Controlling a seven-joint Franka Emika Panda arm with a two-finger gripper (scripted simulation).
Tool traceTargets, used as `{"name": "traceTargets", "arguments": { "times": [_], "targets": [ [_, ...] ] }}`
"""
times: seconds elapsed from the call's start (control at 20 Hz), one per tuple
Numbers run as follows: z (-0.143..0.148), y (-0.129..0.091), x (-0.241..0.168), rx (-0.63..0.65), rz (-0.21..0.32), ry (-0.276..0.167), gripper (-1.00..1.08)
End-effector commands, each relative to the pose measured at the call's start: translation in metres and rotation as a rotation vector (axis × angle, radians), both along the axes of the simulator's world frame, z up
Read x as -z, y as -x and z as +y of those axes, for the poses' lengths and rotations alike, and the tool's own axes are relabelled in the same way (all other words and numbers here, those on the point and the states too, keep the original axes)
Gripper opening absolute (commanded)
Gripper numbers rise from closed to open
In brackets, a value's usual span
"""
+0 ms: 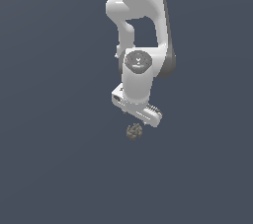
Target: Pick up the object and move it to a goal position.
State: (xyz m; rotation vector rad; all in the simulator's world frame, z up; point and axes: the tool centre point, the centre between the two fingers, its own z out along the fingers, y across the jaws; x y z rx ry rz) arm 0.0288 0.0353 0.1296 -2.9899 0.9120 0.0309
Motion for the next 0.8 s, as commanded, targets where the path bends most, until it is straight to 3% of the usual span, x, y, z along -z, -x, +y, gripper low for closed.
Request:
{"name": "traceTargets", "arguments": {
  "times": [0.0, 0.75],
  "targets": [
    [0.0, -0.004, 0.003, 0.07, 0.0, 0.003, 1.0],
    [0.001, -0.023, 0.02, 0.432, -0.005, 0.019, 1.0]
  ]
}}
